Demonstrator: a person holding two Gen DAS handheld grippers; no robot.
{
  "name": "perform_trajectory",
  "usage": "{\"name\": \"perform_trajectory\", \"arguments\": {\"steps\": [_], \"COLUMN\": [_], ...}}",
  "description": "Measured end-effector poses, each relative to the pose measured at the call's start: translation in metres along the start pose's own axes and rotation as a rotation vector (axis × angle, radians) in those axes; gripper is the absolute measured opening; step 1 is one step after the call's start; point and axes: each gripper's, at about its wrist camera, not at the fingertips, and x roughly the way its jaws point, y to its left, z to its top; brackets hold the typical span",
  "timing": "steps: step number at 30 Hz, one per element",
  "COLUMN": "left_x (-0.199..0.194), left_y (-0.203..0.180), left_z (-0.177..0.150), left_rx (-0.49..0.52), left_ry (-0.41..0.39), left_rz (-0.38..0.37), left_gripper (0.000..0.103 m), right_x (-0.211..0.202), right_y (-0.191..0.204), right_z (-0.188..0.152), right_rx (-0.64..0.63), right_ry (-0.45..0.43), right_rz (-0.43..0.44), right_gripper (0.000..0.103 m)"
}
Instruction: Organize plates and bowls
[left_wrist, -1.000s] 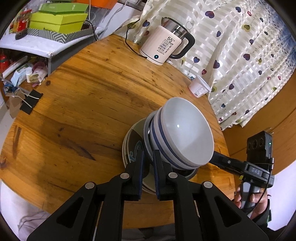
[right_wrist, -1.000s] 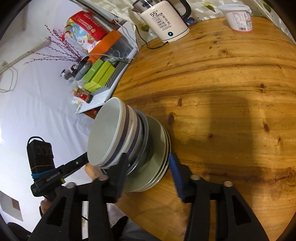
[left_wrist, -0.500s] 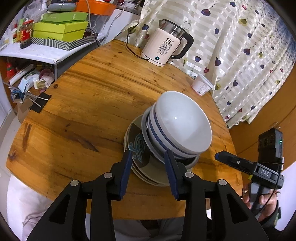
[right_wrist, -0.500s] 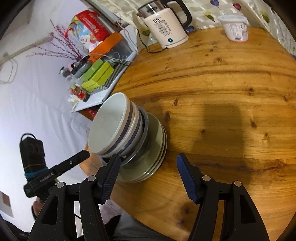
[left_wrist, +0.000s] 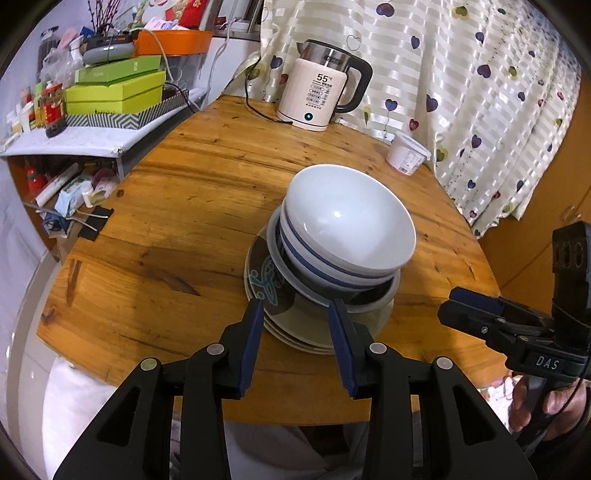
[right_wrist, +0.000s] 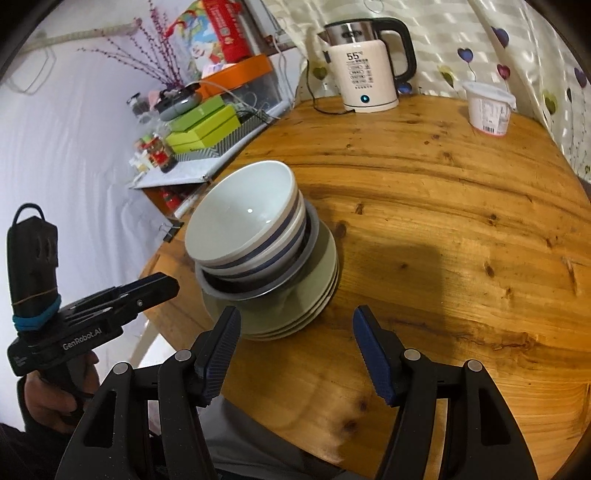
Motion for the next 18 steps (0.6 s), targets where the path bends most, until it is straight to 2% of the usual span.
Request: {"name": "perform_trajectory", "arguments": {"steps": [6, 18], "left_x": [-0.006, -0.005], "left_y": [-0.007, -0.015], "left_z": [-0.005, -0.009], "left_rx": [0.02, 0.046], "left_ry": [-0.009, -0.006], "left_rz": [0.03, 0.028], "left_gripper": [0.038, 0.038], "right_x": [-0.008, -0.003], "right_y": [0.01, 0.028], "right_z": [-0.002, -0.008], "right_rx": [-0.04, -0.097], "right_ry": [-0.022, -0.002], "right_rz": [-0.028, -0.031], "right_gripper": [0.064, 0.064]}}
